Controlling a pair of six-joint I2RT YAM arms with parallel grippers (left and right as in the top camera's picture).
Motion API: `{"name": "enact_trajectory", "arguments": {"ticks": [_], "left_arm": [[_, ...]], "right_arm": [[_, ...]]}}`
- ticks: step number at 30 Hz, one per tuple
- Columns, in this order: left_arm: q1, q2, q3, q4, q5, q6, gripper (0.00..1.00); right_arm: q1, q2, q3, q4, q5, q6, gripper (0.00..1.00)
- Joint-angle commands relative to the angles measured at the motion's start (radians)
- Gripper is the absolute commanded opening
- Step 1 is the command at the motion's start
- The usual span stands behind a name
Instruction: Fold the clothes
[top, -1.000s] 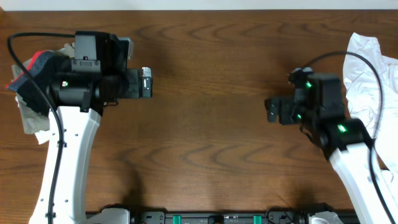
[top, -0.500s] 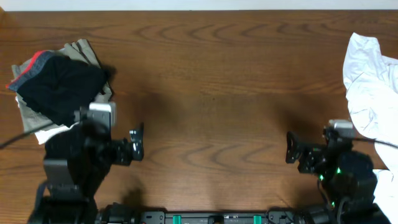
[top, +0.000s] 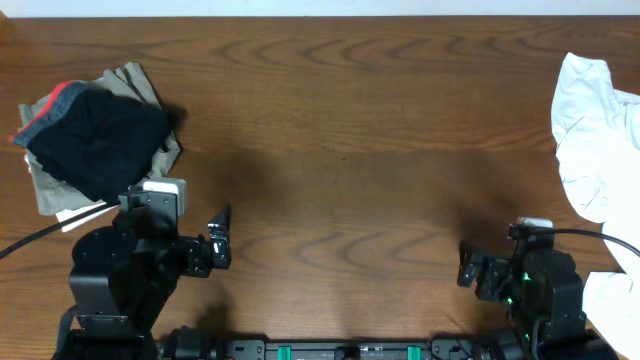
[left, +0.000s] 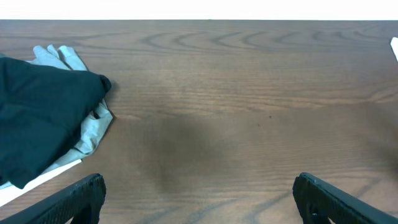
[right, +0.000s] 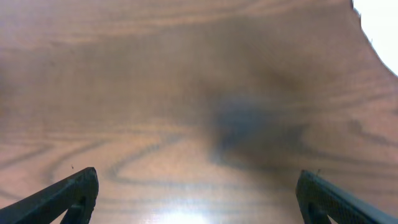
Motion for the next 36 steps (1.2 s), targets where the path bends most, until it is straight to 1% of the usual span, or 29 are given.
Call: {"name": "enact_trajectory", "arguments": {"ticks": [1,11,15,20,27,28,32,34,36], "left_arm": [[-0.003,-0.005,-0.002,0.002,-0.008,0.003,0.98],[-0.003,-0.005,-0.002,0.002,-0.009,0.003,0.98],[-0.003,-0.005,-0.002,0.002,-0.008,0.003,0.98],[-0.003,-0.005,-0.002,0.002,-0.008,0.003,0.98],[-0.003,-0.005,-0.002,0.002,-0.009,0.003,0.98],[-0.003,-0.005,-0.002,0.002,-0.008,0.003,0.98],[-0.003,-0.005,-0.002,0.002,-0.008,0.003,0.98],[-0.003,-0.005,-0.002,0.002,-0.008,0.003,0.98],[-0.003,-0.005,-0.002,0.002,-0.009,0.003,0.98]], "right_arm": [[0.007,-0.005,-0.005,-0.031,0.013,0.018,0.99],[0.007,-0.005,-0.005,-0.052,0.013,0.018,0.99],[0.003,-0.04,-0.006,-0.055,0.013,0.018,0.99],[0.0,-0.146,-0.008,-0.09,0.014,0.018,0.99],[-0.022,-0.371,-0.011,-0.089,0.017,0.017,0.99],[-0.026,-0.365,-0.009,-0.086,0.018,0.014,0.99],[-0.033,-0.365,-0.05,0.039,0.017,-0.13,0.99],[-0.037,-0.365,-0.086,0.154,0.016,-0.232,0.99],[-0.04,-0.365,-0.133,0.266,0.016,-0.306,0.99]]}}
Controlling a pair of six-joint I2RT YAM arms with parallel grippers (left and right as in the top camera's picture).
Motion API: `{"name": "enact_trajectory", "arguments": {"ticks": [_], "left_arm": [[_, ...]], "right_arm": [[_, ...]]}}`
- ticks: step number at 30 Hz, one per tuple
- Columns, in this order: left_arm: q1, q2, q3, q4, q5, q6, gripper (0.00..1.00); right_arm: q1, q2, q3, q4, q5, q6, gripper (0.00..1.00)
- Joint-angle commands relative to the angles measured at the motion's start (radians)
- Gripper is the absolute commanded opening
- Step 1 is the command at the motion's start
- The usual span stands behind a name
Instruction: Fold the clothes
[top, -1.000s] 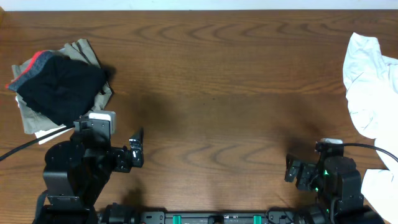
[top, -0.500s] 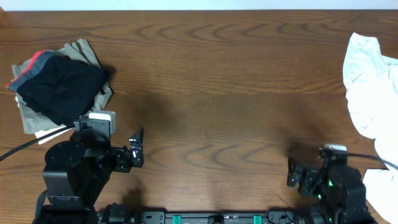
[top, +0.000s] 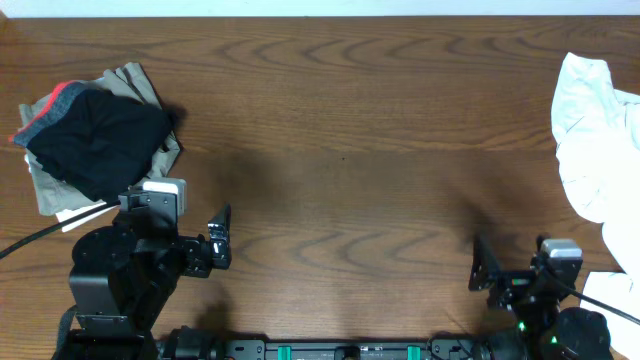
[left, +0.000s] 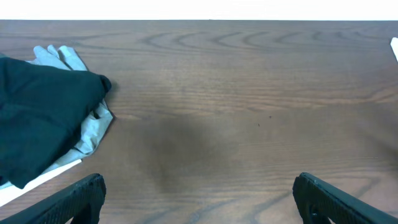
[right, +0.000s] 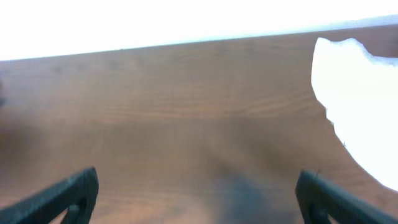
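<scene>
A folded pile lies at the table's far left: a dark garment with a red band (top: 95, 140) on top of a khaki one (top: 135, 82); the dark cloth (left: 43, 118) also fills the left of the left wrist view. Crumpled white clothes (top: 595, 140) lie at the right edge, seen too as a white mass (right: 360, 130) in the right wrist view. My left gripper (top: 220, 238) rests open near the front left, right of the pile. My right gripper (top: 482, 270) stands open at the front right, left of the white clothes. Both hold nothing.
The brown wooden table (top: 340, 130) spans the view. A white sheet or cloth corner (top: 610, 300) shows at the front right by the right arm. A cable (top: 40, 235) runs off the left arm toward the left edge.
My right arm has drawn back toward the front edge and tilted up, so its camera now sees the far table edge and the white clothes. The left arm and both piles are unchanged.
</scene>
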Motion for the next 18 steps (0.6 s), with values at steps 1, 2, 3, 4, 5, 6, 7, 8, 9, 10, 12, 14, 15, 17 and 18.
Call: {"name": "enact_trajectory", "arguments": {"ticks": [1,2,3,4,5,6,7,8,9,10,12,14,15,17,18], "left_arm": [[-0.003,-0.005,-0.002,0.002,-0.009,0.003,0.98],[-0.003,-0.005,-0.002,0.002,-0.008,0.003,0.98],[-0.003,-0.005,-0.002,0.002,-0.009,0.003,0.98],[-0.003,-0.005,-0.002,0.002,-0.008,0.003,0.98],[-0.003,-0.005,-0.002,0.002,-0.009,0.003,0.98],[-0.003,-0.005,-0.002,0.002,-0.008,0.003,0.98],[-0.003,-0.005,-0.002,0.002,-0.008,0.003,0.98],[-0.003,-0.005,-0.002,0.002,-0.008,0.003,0.98],[-0.003,-0.005,-0.002,0.002,-0.008,0.003,0.98],[-0.003,-0.005,-0.002,0.002,-0.008,0.003,0.98],[-0.003,-0.005,-0.002,0.002,-0.008,0.003,0.98],[-0.003,-0.005,-0.002,0.002,-0.008,0.003,0.98],[-0.003,-0.005,-0.002,0.002,-0.008,0.003,0.98],[-0.003,-0.005,-0.002,0.002,-0.008,0.003,0.98],[-0.003,-0.005,-0.002,0.002,-0.008,0.003,0.98]], "right_arm": [[-0.012,-0.003,-0.08,0.119,0.009,-0.185,0.99],[-0.012,-0.003,-0.104,0.164,0.009,-0.2,0.99],[-0.012,-0.003,-0.14,0.225,0.009,-0.215,0.99],[-0.012,-0.003,-0.177,0.285,0.01,-0.224,0.99],[-0.012,-0.003,-0.212,0.338,0.01,-0.223,0.99],[-0.013,-0.003,-0.253,0.403,0.01,-0.223,0.99],[-0.014,-0.003,-0.298,0.473,0.008,-0.223,0.99],[-0.016,-0.003,-0.344,0.55,0.004,-0.222,0.99],[-0.019,-0.003,-0.385,0.617,-0.006,-0.222,0.99],[-0.022,-0.003,-0.432,0.694,-0.014,-0.222,0.99],[-0.027,-0.003,-0.511,0.8,-0.043,-0.222,0.99],[-0.029,-0.004,-0.504,0.745,-0.055,-0.219,0.99],[-0.029,-0.004,-0.504,0.716,-0.058,-0.218,0.99],[-0.03,-0.004,-0.504,0.722,-0.059,-0.219,0.99],[-0.03,-0.004,-0.504,0.722,-0.059,-0.219,0.99]]}}
